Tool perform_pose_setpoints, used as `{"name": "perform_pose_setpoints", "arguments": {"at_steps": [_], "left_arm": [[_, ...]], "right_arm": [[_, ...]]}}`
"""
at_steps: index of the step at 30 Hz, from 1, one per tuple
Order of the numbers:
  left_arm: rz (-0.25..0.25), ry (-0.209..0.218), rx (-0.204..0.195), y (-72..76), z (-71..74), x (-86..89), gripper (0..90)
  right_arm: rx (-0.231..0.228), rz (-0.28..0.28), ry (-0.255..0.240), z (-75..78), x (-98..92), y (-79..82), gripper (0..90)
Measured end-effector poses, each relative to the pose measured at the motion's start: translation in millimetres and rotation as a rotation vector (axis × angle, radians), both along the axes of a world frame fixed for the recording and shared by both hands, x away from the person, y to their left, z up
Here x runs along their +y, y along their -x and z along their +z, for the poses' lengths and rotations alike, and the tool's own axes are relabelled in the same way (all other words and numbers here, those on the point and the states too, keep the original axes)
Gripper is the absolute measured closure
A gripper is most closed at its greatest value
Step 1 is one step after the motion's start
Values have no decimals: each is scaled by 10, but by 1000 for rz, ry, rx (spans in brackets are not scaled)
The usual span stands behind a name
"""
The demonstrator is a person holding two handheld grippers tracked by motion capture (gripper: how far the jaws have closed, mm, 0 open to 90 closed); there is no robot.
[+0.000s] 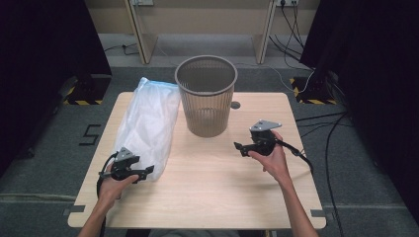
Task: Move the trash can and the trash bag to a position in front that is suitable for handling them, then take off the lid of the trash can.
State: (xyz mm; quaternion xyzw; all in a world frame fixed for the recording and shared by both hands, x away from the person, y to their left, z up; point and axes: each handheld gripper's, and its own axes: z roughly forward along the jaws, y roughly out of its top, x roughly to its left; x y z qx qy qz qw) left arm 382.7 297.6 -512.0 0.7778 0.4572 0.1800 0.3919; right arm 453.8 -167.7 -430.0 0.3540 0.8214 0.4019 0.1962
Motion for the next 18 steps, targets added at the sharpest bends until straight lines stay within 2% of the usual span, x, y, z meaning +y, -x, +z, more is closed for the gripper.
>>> {"name": "perform_pose_setpoints", "arguments": {"at_steps": [7,11,14,18], "left_arm": [[-11,-41,21,46,-102,-16,203],[-10,-69,7,50,-115,-45,192],[-5,-72,8,39,-117,-53,185],[-10,-74,8,38,-118,-56,178]], "right_arm": [[-6,-15,-19,106,-38,-76,171],[-18,-16,-20,186,-39,-101,172],[-17,-23,-41,224,-48,-128,172],[-15,-29,-39,294,-61,-171,168]]}}
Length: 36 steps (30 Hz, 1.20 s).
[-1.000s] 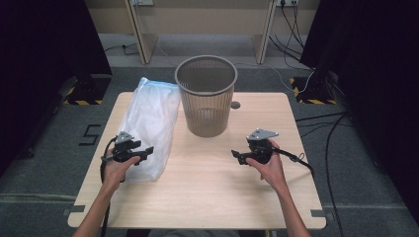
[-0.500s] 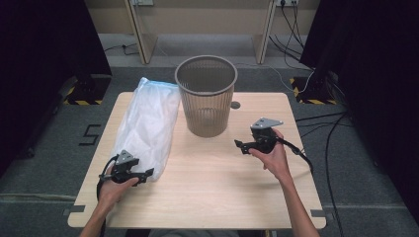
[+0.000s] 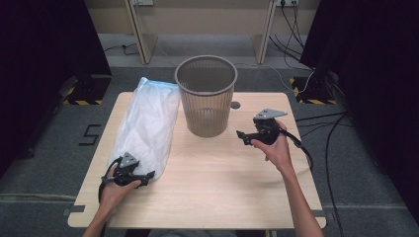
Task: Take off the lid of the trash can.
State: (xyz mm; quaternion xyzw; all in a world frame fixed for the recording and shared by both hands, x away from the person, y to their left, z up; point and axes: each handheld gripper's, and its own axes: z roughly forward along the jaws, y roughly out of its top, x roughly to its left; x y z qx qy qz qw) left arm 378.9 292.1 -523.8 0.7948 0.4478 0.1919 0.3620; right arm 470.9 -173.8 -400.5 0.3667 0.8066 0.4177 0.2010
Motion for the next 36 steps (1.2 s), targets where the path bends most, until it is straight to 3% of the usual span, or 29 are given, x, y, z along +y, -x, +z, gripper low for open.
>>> {"name": "perform_pose_setpoints", "arguments": {"at_steps": [9,18,26,36], "left_arm": [[-13,-4,3,-3,-2,-6,150],[-25,-7,6,-5,-3,-10,128],[-28,-7,10,-4,-1,-12,123],[-28,-7,10,-4,-2,-12,123]], "right_arm": [[-8,-30,-3,199,-32,-176,162],[-37,-69,-27,548,-16,-361,163],[-28,-101,-38,768,-18,-589,199],[-56,-135,-50,1119,99,-805,273]]}}
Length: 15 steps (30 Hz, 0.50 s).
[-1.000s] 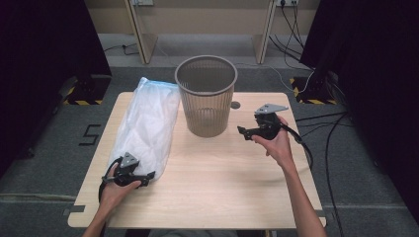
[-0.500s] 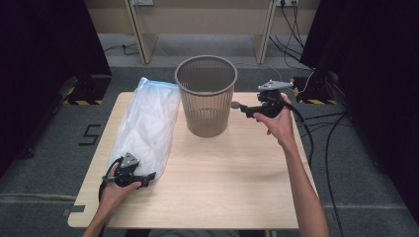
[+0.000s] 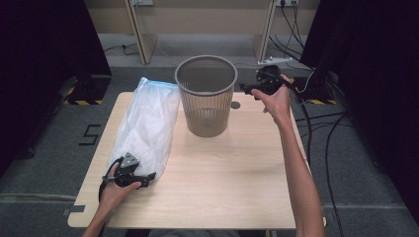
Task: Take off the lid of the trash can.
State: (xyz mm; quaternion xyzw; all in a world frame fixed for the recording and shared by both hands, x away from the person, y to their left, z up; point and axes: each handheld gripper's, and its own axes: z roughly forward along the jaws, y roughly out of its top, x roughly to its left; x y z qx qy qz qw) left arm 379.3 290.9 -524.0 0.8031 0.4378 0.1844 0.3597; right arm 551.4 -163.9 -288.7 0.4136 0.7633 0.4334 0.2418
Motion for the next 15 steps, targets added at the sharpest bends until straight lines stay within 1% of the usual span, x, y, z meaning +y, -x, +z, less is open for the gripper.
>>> {"name": "perform_pose_setpoints", "arguments": {"at_steps": [7,11,12,13,15], "left_arm": [[1,0,0,1,0,0,123],[1,1,0,1,0,-1,123],[0,0,1,1,0,-1,123],[0,0,1,1,0,0,123],[0,0,0,0,-1,0,122]], "right_arm": [[-6,1,-2,196,166,-139,318],[3,-10,0,243,250,-247,345],[7,-16,9,250,293,-306,357],[7,-16,9,250,293,-306,357],[13,-18,15,251,340,-360,377]]}}
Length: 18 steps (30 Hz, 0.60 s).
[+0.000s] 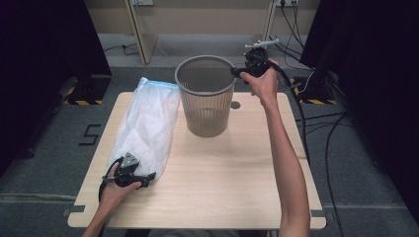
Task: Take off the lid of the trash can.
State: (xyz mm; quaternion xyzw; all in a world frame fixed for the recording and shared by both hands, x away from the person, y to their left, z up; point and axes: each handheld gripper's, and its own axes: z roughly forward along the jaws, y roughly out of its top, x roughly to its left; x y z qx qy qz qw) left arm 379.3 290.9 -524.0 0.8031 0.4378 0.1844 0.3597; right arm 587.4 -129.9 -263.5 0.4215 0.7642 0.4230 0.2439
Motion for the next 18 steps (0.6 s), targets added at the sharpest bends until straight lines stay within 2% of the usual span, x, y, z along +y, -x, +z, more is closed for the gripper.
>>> {"name": "perform_pose_setpoints", "arguments": {"at_steps": [3,9,12,18], "left_arm": [[0,0,0,1,0,0,123],[0,0,0,1,0,0,123],[0,0,0,1,0,0,123],[-1,0,0,1,0,0,123]], "right_arm": [[13,1,3,-16,76,-73,415],[37,-34,34,-105,150,-247,511],[47,-39,42,-134,166,-287,560],[65,-55,67,-180,177,-343,598]]}}
